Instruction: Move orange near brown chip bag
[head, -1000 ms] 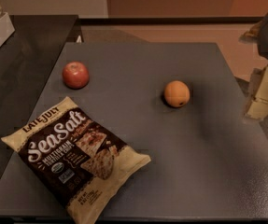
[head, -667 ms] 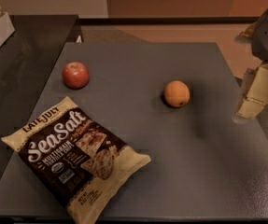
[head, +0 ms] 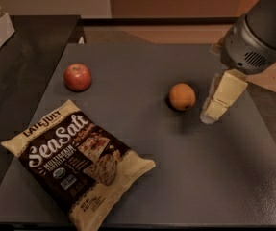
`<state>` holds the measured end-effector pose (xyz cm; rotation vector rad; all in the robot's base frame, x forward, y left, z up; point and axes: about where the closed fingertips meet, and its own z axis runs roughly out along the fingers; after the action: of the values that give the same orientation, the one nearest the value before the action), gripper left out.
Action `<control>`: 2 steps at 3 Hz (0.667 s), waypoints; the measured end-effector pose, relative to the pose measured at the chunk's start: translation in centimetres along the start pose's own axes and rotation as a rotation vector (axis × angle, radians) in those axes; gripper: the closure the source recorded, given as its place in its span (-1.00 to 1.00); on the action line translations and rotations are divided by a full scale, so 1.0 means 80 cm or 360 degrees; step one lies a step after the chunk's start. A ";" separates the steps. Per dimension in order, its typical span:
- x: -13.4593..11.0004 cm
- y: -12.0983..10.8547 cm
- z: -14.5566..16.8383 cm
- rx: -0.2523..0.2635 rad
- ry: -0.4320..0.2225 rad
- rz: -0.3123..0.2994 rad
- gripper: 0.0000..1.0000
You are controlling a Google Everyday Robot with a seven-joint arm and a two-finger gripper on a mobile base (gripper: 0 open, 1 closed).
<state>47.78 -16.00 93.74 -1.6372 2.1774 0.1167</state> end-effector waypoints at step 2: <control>-0.012 -0.035 0.075 -0.0074 -0.0041 0.0062 -1.00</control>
Offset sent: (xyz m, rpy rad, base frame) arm 0.0739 0.0199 -0.0731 0.0661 0.0728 -0.0376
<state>52.24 -14.18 89.13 -1.6097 2.2028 0.1997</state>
